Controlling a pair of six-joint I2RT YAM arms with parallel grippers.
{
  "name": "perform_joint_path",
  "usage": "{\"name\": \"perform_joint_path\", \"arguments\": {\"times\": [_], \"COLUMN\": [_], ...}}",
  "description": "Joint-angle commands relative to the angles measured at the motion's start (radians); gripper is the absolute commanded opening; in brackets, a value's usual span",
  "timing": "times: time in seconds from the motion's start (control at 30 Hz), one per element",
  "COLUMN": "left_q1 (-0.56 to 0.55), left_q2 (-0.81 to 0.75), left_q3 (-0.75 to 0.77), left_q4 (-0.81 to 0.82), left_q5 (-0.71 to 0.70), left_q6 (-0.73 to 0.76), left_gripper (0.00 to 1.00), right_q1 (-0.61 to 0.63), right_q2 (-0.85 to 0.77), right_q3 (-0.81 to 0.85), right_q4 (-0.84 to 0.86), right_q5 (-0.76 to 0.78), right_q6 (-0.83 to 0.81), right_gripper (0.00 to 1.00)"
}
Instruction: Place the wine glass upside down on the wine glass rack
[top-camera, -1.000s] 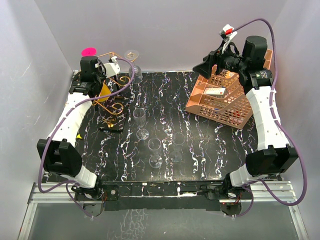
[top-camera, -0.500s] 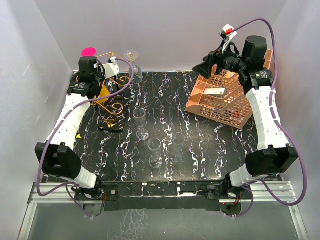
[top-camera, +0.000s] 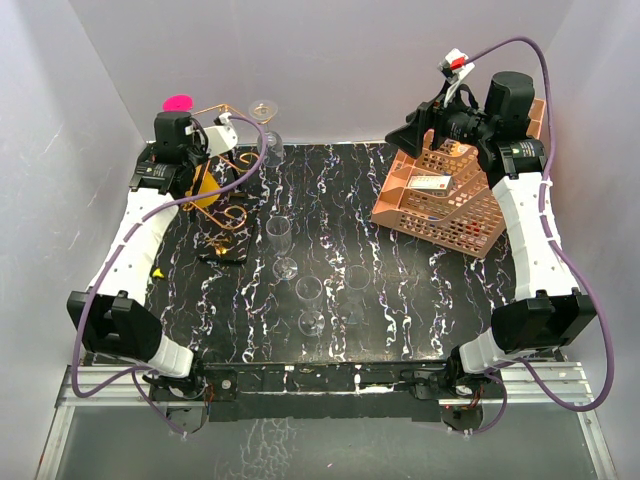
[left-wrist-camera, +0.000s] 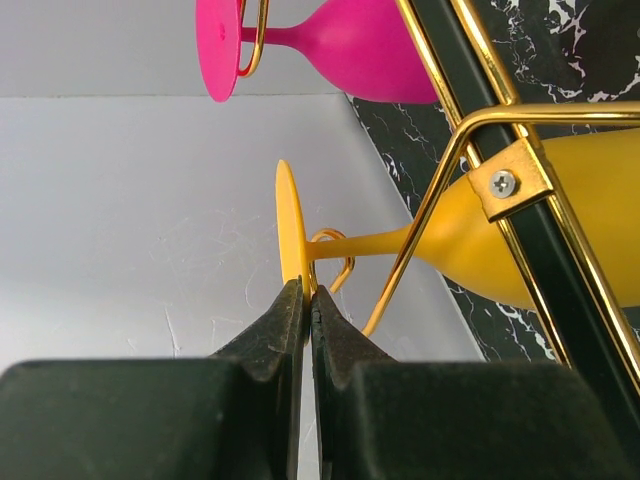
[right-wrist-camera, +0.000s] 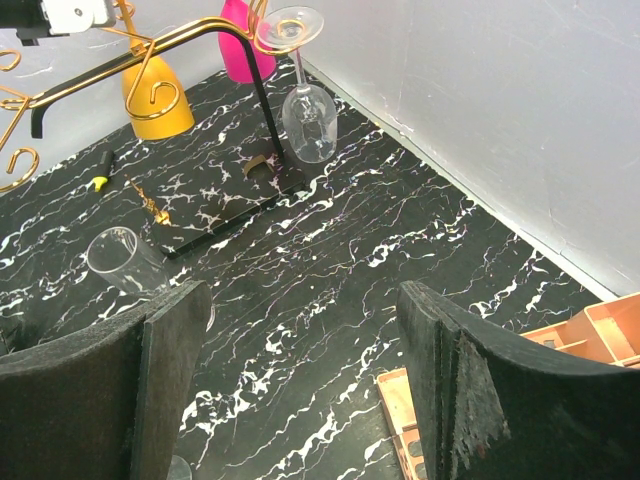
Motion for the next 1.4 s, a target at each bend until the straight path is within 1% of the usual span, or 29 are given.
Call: {"name": "perform_joint_path", "arguments": {"times": [0.0, 0.23, 0.53, 0.93, 1.23, 1.37], "left_q1": [-0.003, -0.003, 0.001, 0.035, 0.05, 0.05], "left_q2": [-0.065, -0.081, -0.083, -0.089, -0.068, -0.037], "left_q3": [0.05, 0.04, 0.003, 0.0, -0.032, -0.01], "left_q4": [-0.036, -0.052, -0.019, -0.026, 0.059, 0.083], "left_q5": [0.009, -0.011, -0.079, -0.115, -0.163, -0.164], "left_q6": [-0.02, -0.021, -0.009, -0.026, -0.011, -0.018], "left_gripper": [0.0, 0.0, 0.0, 0.0, 0.0, 0.0], "right_q1": [-0.005, -0.006, -0.008, -0.009, -0.011, -0.011], "right_q2": [-0.026, -0.023, -0.031, -0.022, -0.015, -0.015], "right_q3": [0.002, -0.005, -0.02, -0.023, -0.017, -0.02], "right_q4": [0.055, 0.061, 0.062, 0.065, 0.063, 0.067], "right_q5": [-0.007, -0.006, 0.002, -0.003, -0.003, -0.002], "right_q6": [0.005, 0.009, 0.004, 0.006, 0.007, 0.007], "right_gripper": [0.81, 0.82, 0.82, 0.82, 0.82, 0.82]}}
